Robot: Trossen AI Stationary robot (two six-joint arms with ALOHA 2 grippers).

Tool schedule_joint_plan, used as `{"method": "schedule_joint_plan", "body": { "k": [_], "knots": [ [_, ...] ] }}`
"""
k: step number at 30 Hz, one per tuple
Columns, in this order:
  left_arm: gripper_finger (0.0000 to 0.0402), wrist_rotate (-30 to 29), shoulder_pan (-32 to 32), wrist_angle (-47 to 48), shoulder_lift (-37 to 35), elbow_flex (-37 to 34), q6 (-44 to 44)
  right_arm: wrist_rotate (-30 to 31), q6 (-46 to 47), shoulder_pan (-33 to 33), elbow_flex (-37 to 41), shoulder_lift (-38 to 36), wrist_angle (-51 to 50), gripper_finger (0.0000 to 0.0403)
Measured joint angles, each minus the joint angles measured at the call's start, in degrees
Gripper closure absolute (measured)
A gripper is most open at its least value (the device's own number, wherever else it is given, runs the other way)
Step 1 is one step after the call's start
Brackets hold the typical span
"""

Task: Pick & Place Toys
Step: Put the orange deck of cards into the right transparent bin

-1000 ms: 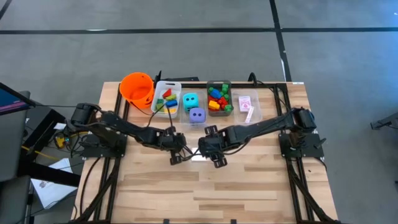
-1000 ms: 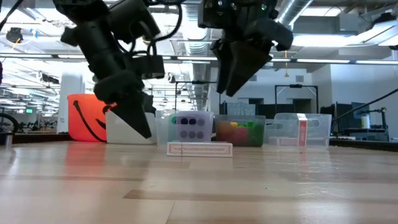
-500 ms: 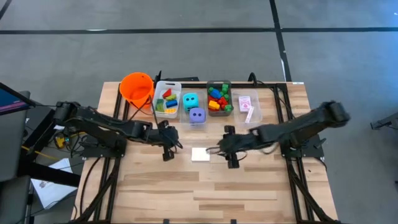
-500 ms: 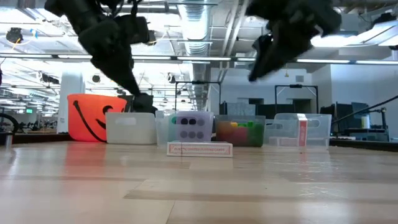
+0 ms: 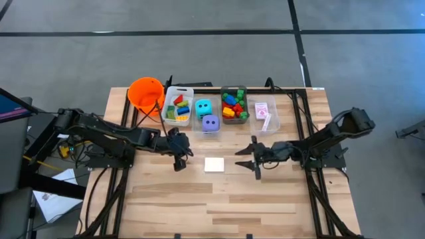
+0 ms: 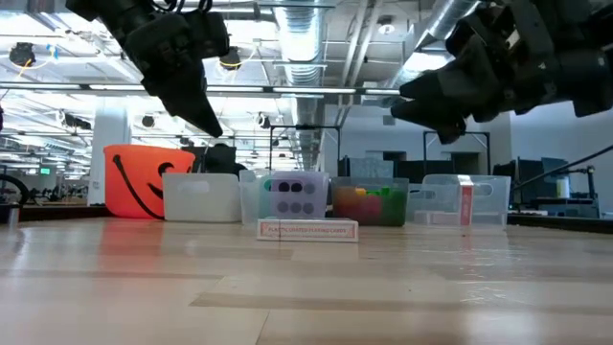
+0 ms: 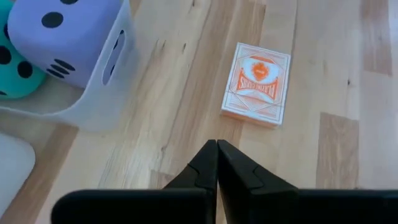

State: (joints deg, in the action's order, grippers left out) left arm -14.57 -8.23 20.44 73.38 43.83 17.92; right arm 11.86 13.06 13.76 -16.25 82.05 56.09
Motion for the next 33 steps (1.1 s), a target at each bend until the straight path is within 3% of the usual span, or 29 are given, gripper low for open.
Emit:
{"method": "schedule_joint_plan", "body": {
  "k": [8, 11, 20, 27, 33],
  "knots": [
    [0.0401, 0.00, 0.00, -0.14, -0.02, 0.00, 5.38, -1.35, -2.98, -0.30, -2.12, 11.05, 0.99, 0.0210],
    [0.0401, 0.00, 0.00, -0.06, -0.01, 0.00, 6.55, -1.31, -2.92, 0.97, -2.70, 16.71, 7.04, 0.0200],
    [0.0402, 0.00, 0.00, 0.05, 0.00, 0.00, 6.64, -1.31, -1.35, 0.71, -2.70, 31.70, 19.52, 0.0106],
    [0.0401, 0.00, 0.00, 0.05, 0.00, 0.00, 7.03, -1.35, -1.51, -1.15, -2.76, 38.21, 29.84, 0.0013],
    [0.0401, 0.00, 0.00, 0.09, 0.00, 0.00, 7.03, -1.36, -4.01, -3.16, -4.43, 42.01, 29.89, 0.0016]
  ]
}}
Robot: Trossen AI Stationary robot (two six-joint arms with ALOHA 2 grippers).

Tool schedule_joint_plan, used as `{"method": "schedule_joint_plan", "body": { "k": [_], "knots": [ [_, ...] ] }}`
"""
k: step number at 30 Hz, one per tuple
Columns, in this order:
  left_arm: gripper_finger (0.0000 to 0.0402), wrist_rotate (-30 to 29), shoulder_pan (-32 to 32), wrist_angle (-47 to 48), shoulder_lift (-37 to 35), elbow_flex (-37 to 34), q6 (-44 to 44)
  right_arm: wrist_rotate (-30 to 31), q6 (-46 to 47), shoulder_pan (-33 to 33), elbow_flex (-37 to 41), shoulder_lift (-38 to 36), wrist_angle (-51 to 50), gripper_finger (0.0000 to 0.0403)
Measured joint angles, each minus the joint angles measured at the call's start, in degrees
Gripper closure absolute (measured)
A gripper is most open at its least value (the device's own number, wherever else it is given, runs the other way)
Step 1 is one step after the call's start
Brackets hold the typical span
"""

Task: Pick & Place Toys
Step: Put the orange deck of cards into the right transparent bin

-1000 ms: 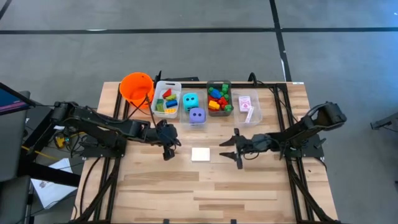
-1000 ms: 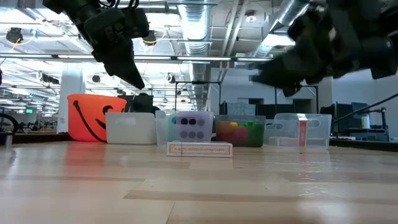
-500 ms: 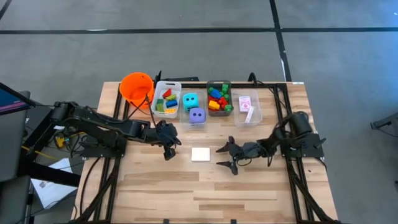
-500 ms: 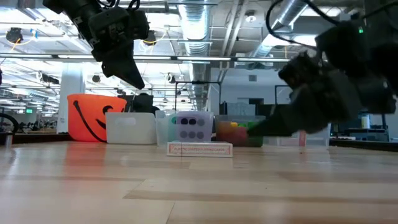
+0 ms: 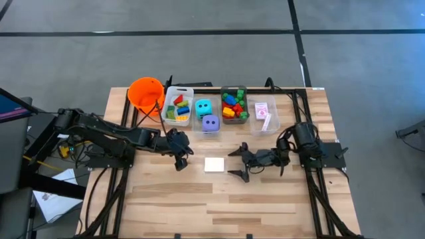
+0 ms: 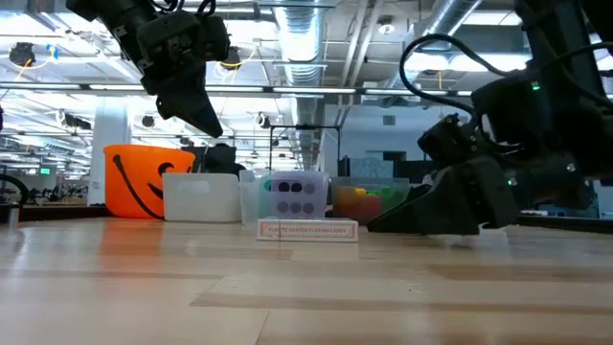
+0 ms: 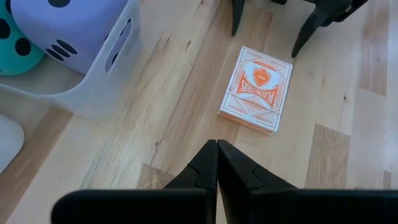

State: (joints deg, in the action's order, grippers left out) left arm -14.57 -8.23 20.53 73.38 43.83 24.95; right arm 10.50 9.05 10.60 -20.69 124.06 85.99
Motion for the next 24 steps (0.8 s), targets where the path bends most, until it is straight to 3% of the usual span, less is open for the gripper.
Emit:
{"method": "schedule_joint_plan", "body": {
  "k": [9, 18, 24],
  "knots": [
    [0.0402, 0.00, 0.00, 0.05, 0.00, 0.00, 0.00, -0.53, -4.51, -0.15, -4.58, 2.68, -1.47, 0.0004],
    [0.0402, 0.00, 0.00, 0.05, 0.00, 0.00, 0.00, -4.18, -6.28, -0.14, -10.58, 2.53, -9.47, 0.0004],
    [0.0402, 0.00, 0.00, 0.05, 0.00, 0.00, 0.00, -4.15, -5.85, -0.13, -12.91, 2.44, -13.39, 0.0023]
  ]
}}
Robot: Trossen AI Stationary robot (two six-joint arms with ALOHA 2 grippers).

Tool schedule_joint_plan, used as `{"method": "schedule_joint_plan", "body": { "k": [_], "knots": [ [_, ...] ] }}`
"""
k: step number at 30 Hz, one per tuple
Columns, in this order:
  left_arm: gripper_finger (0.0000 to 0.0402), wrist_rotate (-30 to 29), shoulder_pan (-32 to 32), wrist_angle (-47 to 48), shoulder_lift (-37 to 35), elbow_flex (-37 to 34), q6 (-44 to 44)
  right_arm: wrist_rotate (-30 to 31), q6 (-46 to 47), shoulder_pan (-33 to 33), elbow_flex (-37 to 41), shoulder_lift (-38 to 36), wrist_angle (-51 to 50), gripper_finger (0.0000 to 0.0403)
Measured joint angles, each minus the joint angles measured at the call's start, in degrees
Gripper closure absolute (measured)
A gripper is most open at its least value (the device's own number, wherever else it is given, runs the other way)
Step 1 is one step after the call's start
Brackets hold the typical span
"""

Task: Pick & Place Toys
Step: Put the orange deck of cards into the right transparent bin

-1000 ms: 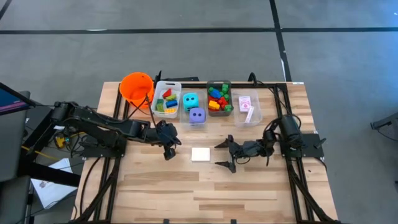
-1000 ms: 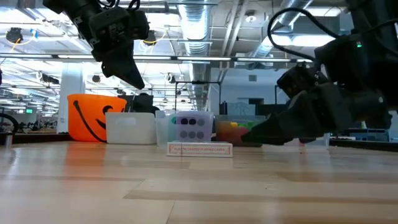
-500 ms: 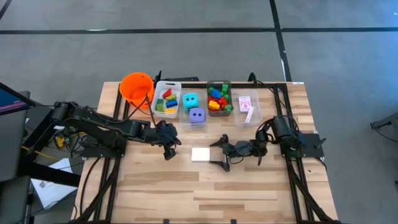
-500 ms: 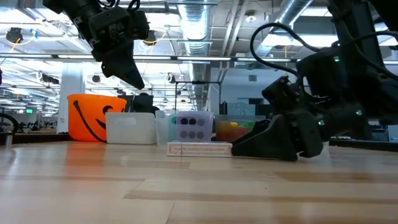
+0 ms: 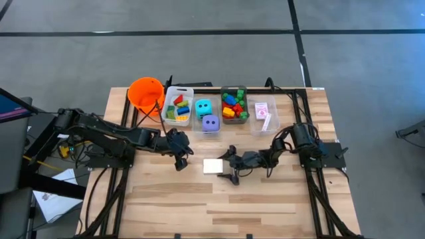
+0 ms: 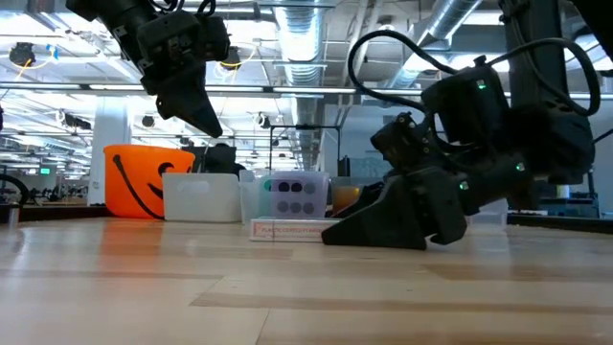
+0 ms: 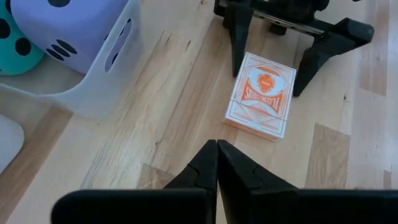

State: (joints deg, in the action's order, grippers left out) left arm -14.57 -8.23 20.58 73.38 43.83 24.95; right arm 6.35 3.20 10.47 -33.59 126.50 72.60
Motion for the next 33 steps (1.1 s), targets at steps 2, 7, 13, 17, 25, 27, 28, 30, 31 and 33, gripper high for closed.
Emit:
{"method": "schedule_joint_plan", "body": {
  "k": [2, 7, 13, 17, 25, 27, 28, 30, 31, 33],
  "knots": [
    [0.0402, 0.00, 0.00, 0.00, 0.00, 0.00, 0.00, 0.09, 0.05, -0.06, -0.03, -0.19, -0.02, 0.0043],
    [0.0402, -0.01, -0.01, 0.00, 0.00, 0.00, -0.03, -0.18, 0.23, -0.67, 0.01, -1.59, -2.12, 0.0102],
    [0.0402, -1.74, -0.02, -0.10, 0.00, 0.00, -1.27, -0.68, 0.65, -0.70, 0.37, -6.77, -6.58, 0.0102],
    [0.0402, -1.83, 0.00, -0.18, -0.30, 0.00, -5.33, 0.19, 1.83, -0.88, 0.16, -14.74, -5.50, 0.0102],
    [0.0402, -2.27, 0.00, 0.61, -3.07, 0.04, -8.37, 22.56, -0.61, -1.87, 0.10, -35.11, -20.37, 0.0102],
    [0.0402, -2.46, 0.00, 1.09, -3.99, 0.04, -8.33, 32.33, -0.41, -2.26, 0.23, -39.28, -25.90, 0.0102],
    [0.0402, -2.47, 0.00, 1.10, -4.48, 0.04, -8.33, 37.08, -0.19, -2.46, 0.15, -41.08, -28.26, 0.0102],
    [0.0402, -2.48, 0.00, 0.88, -5.36, 0.04, -8.31, 47.37, 1.67, -2.76, 0.16, -44.57, -33.61, 0.0102],
    [0.0402, -2.47, 0.00, 1.10, -5.77, 0.04, -8.40, 51.93, 2.99, -2.93, 0.16, -46.00, -36.28, 0.0102],
    [0.0402, -2.47, 0.00, 0.86, -6.25, 0.04, -8.50, 59.06, 6.14, -3.32, 0.16, -48.58, -42.26, 0.0102]
  ]
}}
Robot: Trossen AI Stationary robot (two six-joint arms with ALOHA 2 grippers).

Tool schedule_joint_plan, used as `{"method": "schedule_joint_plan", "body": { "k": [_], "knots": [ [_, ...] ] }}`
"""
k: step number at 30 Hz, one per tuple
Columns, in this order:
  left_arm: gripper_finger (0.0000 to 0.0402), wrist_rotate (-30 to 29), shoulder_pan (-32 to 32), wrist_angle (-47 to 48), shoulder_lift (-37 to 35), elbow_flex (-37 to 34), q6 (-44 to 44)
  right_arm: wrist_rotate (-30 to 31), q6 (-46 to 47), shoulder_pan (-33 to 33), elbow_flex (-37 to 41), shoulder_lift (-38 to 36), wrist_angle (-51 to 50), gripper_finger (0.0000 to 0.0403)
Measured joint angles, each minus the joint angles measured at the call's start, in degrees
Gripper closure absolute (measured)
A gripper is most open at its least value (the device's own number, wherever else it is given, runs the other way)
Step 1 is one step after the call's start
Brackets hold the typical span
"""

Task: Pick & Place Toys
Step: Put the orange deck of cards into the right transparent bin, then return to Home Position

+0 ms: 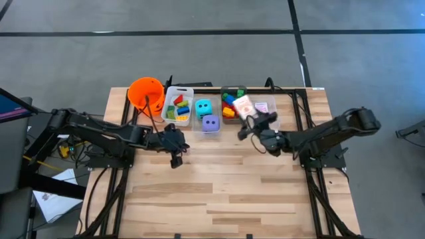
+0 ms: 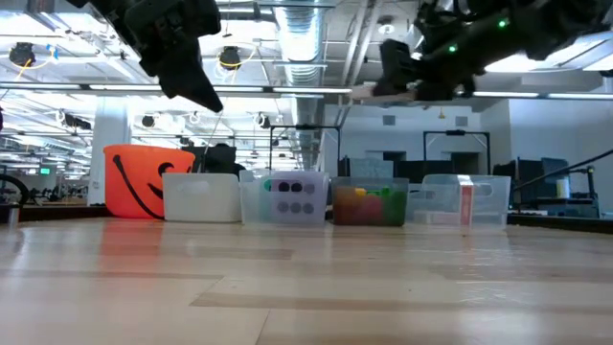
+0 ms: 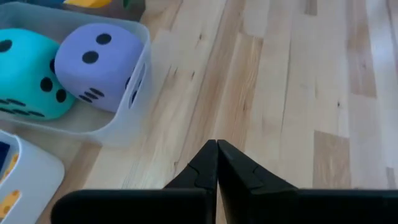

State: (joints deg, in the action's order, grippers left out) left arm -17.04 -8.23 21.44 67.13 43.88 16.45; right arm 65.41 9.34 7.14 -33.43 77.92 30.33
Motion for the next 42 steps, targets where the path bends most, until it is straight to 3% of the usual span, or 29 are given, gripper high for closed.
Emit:
{"method": "schedule_joint_plan", "body": {
  "k": [3, 28, 32, 37, 42],
  "knots": [
    [0.0402, 0.02, 0.00, -0.02, -0.42, 0.00, -0.02, 5.31, 6.24, -0.89, 0.00, -3.05, -8.20, 0.0102],
    [0.0402, 0.82, -0.11, 0.21, -0.35, 0.00, 0.50, 4.87, 37.06, -4.78, -0.02, -3.79, -42.97, 0.0102],
    [0.0402, 0.86, -0.13, 0.21, -0.35, 0.00, 0.50, 3.16, 37.67, -4.99, -0.01, -3.79, -46.50, 0.0096],
    [0.0402, 0.85, -0.13, 0.21, -0.35, -0.02, 0.50, 0.68, 37.83, -4.97, -0.02, -3.79, -46.78, 0.0020],
    [0.0402, 0.85, -0.11, 0.19, -0.35, -0.02, 0.50, -3.93, 33.74, -4.50, -0.02, -4.05, -46.65, 0.0056]
  ]
}}
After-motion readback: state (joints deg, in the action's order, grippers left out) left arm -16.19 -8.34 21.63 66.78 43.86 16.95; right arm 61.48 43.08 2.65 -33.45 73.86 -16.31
